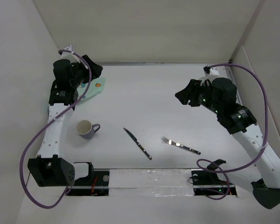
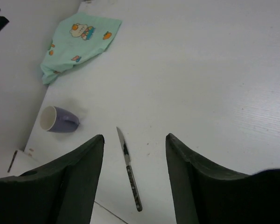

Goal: Set the dinner table for one person

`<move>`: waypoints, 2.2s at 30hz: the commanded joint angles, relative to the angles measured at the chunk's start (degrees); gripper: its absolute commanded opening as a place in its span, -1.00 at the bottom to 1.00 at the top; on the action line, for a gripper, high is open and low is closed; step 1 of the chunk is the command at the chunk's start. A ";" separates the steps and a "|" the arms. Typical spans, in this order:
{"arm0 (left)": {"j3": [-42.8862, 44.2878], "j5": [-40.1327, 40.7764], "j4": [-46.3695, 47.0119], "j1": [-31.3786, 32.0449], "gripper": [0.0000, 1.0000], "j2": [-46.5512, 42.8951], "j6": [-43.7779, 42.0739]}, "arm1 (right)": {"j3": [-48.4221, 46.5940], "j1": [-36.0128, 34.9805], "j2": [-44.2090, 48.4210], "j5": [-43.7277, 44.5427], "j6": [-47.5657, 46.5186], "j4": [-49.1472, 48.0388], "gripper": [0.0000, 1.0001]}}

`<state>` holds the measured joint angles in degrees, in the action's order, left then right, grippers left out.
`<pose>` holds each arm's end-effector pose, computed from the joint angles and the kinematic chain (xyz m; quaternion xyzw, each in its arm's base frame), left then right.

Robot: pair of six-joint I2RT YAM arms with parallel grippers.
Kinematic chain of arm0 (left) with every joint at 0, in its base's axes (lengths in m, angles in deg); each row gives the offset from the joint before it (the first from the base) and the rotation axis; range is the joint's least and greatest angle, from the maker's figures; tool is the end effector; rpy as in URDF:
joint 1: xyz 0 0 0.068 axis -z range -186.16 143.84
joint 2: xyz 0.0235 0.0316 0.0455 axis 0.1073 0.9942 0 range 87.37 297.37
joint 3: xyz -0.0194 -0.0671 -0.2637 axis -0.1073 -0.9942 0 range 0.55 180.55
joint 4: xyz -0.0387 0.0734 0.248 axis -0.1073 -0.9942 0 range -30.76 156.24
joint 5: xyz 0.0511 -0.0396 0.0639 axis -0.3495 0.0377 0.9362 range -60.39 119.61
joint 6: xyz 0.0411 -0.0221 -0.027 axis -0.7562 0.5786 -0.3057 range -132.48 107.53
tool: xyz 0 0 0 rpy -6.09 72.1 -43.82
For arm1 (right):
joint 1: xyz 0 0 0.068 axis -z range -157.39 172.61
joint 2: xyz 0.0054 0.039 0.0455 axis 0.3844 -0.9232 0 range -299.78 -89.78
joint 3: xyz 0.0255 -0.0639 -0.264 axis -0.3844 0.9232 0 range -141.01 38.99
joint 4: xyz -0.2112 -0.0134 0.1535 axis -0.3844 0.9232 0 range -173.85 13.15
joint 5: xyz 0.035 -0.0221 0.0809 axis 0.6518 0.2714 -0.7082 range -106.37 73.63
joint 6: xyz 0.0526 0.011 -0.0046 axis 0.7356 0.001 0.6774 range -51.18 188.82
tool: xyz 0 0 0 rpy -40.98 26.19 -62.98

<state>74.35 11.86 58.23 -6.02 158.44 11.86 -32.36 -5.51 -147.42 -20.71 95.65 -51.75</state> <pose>0.2837 -0.0114 0.4249 -0.0513 0.7356 -0.2525 0.6264 0.1807 0.0997 0.4182 -0.0312 0.8101 0.2969 0.5045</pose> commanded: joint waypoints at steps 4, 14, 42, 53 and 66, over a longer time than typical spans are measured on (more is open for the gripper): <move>3.27 5.70 2.65 -1.20 0.09 0.55 2.38 | -0.63 3.59 0.87 -4.35 -0.99 -0.81 -0.96; 21.90 30.05 -10.97 -3.47 -1.00 22.08 -0.96 | 0.42 4.21 -0.01 -5.94 -2.13 -2.04 -1.00; 6.79 32.52 -10.98 -11.57 0.23 39.40 11.34 | 1.92 3.69 -4.67 -10.95 -3.80 -1.25 0.22; 13.98 26.11 -8.24 -9.55 -1.00 44.41 9.33 | 0.51 0.61 -6.86 -9.02 -2.75 -1.07 0.22; 34.13 13.54 -12.55 17.23 -1.00 51.80 -16.84 | -0.63 0.70 -9.68 2.14 0.85 -2.12 0.04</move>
<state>106.72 28.58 48.81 9.28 210.31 2.73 -30.72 -4.86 -157.89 -23.00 94.99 -51.71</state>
